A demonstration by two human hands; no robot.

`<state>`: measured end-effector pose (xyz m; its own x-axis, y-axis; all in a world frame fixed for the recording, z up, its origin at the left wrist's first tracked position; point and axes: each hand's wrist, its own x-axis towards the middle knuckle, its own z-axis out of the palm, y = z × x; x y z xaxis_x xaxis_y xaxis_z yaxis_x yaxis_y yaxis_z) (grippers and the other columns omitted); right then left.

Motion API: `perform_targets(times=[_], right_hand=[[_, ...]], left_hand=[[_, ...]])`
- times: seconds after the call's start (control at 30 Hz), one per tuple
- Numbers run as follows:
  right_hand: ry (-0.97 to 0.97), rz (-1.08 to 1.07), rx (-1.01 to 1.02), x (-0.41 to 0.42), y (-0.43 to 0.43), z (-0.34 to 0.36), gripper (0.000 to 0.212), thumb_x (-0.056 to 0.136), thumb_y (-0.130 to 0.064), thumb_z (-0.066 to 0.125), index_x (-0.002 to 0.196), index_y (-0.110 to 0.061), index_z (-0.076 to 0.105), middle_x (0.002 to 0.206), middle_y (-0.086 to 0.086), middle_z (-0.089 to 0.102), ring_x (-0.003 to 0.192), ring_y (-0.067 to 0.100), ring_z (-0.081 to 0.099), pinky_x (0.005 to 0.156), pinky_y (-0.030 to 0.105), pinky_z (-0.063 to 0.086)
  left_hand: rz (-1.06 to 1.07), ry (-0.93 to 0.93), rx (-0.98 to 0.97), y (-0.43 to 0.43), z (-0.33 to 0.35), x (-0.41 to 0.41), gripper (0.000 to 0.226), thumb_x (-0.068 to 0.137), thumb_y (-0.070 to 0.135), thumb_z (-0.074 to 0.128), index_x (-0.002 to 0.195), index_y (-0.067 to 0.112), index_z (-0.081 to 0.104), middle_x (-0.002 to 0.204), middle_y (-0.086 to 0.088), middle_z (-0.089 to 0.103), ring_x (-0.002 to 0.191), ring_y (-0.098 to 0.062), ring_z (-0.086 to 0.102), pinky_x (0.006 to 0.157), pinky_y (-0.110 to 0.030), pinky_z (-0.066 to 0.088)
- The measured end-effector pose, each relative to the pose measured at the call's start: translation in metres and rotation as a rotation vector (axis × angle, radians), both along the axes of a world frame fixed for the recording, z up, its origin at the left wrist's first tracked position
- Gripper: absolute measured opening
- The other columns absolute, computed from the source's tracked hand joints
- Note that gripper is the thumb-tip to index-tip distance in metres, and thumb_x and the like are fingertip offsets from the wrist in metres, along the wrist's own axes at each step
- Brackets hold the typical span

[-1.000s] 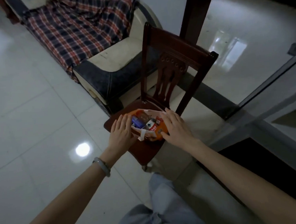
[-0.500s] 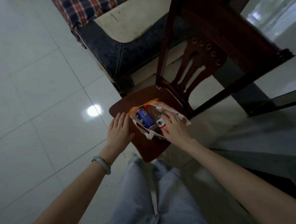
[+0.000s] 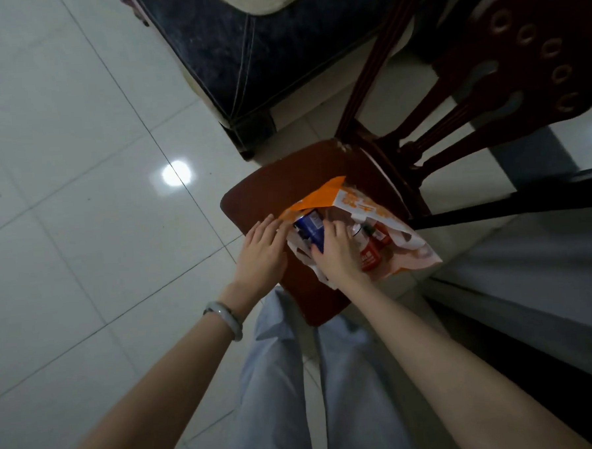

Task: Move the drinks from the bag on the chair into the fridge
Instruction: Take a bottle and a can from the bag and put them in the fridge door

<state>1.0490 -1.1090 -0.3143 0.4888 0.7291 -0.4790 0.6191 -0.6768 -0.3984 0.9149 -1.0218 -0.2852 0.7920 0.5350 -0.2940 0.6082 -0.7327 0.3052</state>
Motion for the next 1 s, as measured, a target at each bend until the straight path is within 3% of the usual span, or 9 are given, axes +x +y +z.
perform_targets(times=[0.13, 0.37, 0.53, 0.67, 0.83, 0.93, 1.0], right_hand=[[-0.099, -0.036, -0.069, -0.009, 0.016, -0.021, 0.073, 0.078, -0.042, 0.069, 0.132, -0.004, 0.039, 0.124, 0.019, 0.046, 0.115, 0.032, 0.043, 0.095, 0.04, 0.037], [-0.141, -0.114, -0.068, -0.014, 0.02, -0.034, 0.073, 0.07, -0.042, 0.075, 0.123, -0.003, 0.044, 0.12, 0.019, 0.049, 0.113, 0.034, 0.044, 0.092, 0.043, 0.04], [-0.132, -0.152, 0.054, -0.007, 0.005, -0.013, 0.08, 0.069, -0.045, 0.076, 0.127, -0.003, 0.041, 0.126, 0.018, 0.052, 0.118, 0.032, 0.046, 0.097, 0.04, 0.039], [-0.128, -0.215, 0.175, -0.002, -0.016, 0.026, 0.084, 0.067, -0.052, 0.075, 0.126, -0.002, 0.044, 0.122, 0.019, 0.057, 0.114, 0.034, 0.052, 0.092, 0.042, 0.043], [-0.093, -0.314, 0.254, 0.016, -0.051, 0.072, 0.081, 0.065, -0.047, 0.071, 0.127, -0.003, 0.042, 0.125, 0.018, 0.054, 0.119, 0.033, 0.047, 0.097, 0.045, 0.043], [-0.122, -0.341, 0.264, 0.031, -0.075, 0.093, 0.078, 0.066, -0.031, 0.079, 0.13, -0.003, 0.042, 0.127, 0.017, 0.053, 0.121, 0.031, 0.046, 0.1, 0.036, 0.035], [-0.131, -0.369, 0.266, 0.041, -0.089, 0.101, 0.079, 0.066, -0.028, 0.08, 0.13, -0.003, 0.041, 0.127, 0.017, 0.052, 0.12, 0.03, 0.046, 0.101, 0.04, 0.038]], left_hand=[[0.009, -0.032, -0.039, 0.006, -0.016, -0.01, 0.058, 0.074, 0.005, 0.072, 0.128, 0.002, 0.053, 0.128, -0.019, 0.058, 0.126, -0.038, 0.047, 0.104, -0.05, 0.036], [-0.029, -0.103, -0.108, 0.002, -0.028, -0.027, 0.048, 0.076, 0.01, 0.073, 0.121, 0.002, 0.059, 0.123, -0.017, 0.061, 0.123, -0.036, 0.051, 0.1, -0.049, 0.043], [-0.034, -0.097, -0.085, 0.007, -0.016, -0.026, 0.047, 0.083, 0.018, 0.068, 0.126, 0.005, 0.056, 0.128, -0.015, 0.058, 0.128, -0.034, 0.046, 0.105, -0.045, 0.035], [-0.064, -0.089, -0.053, 0.005, -0.004, -0.017, 0.048, 0.082, 0.021, 0.069, 0.125, 0.004, 0.056, 0.126, -0.017, 0.059, 0.126, -0.036, 0.047, 0.103, -0.046, 0.037], [-0.092, -0.027, -0.117, -0.017, -0.007, 0.012, 0.054, 0.087, 0.035, 0.062, 0.131, 0.005, 0.049, 0.138, -0.018, 0.048, 0.132, -0.035, 0.038, 0.106, -0.047, 0.031], [-0.104, 0.002, -0.162, -0.042, -0.013, 0.034, 0.057, 0.089, 0.037, 0.059, 0.133, 0.003, 0.045, 0.141, -0.019, 0.043, 0.135, -0.034, 0.033, 0.108, -0.045, 0.028], [-0.133, -0.017, -0.217, -0.059, -0.015, 0.051, 0.059, 0.091, 0.037, 0.056, 0.136, 0.002, 0.042, 0.144, -0.02, 0.04, 0.136, -0.034, 0.03, 0.111, -0.043, 0.024]])
